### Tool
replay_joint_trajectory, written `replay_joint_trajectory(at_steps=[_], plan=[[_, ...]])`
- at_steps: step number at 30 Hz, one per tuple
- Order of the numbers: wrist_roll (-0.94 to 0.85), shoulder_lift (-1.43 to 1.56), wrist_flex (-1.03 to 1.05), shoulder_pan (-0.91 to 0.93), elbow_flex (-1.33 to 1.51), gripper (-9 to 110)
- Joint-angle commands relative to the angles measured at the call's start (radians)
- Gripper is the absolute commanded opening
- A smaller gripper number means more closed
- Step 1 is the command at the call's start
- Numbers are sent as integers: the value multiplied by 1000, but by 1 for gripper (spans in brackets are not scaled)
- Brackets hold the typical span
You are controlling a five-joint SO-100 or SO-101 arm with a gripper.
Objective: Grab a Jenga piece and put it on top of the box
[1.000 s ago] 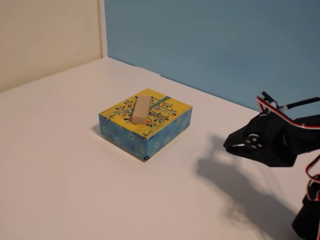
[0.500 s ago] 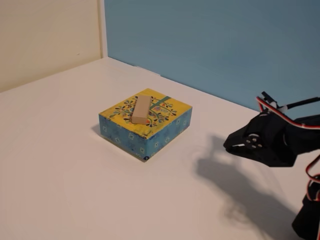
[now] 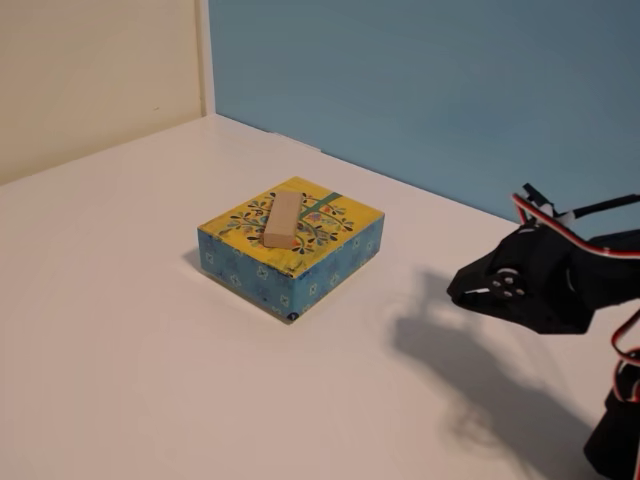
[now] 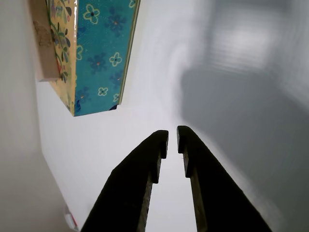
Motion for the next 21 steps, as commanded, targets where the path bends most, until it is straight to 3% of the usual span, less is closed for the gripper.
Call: replay_joint_trajectory(at_steps=[1,21], plan=[[-5,6,3,-2,-6,0],[-12,6,5,-6,-6,0]])
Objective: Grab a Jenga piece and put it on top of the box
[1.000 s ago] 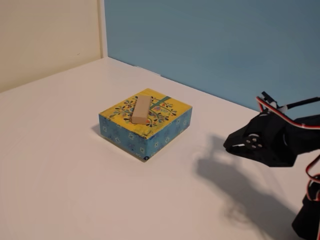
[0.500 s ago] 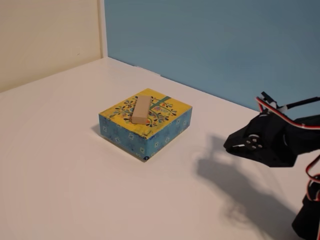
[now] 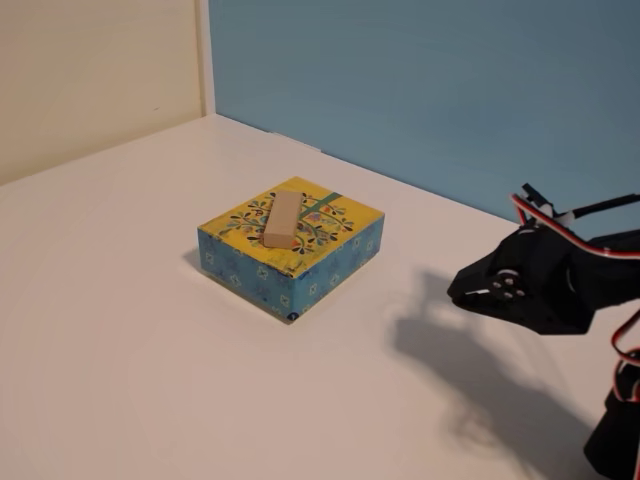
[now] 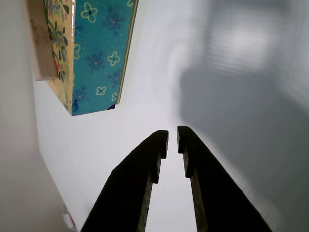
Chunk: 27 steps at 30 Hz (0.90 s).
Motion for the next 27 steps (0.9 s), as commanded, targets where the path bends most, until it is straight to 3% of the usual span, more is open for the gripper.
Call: replay_joint_trajectory(at_steps=[1,27], plan=[[-9,6,2,-6,-6,0],[-18,6,5,-12,-6,0]])
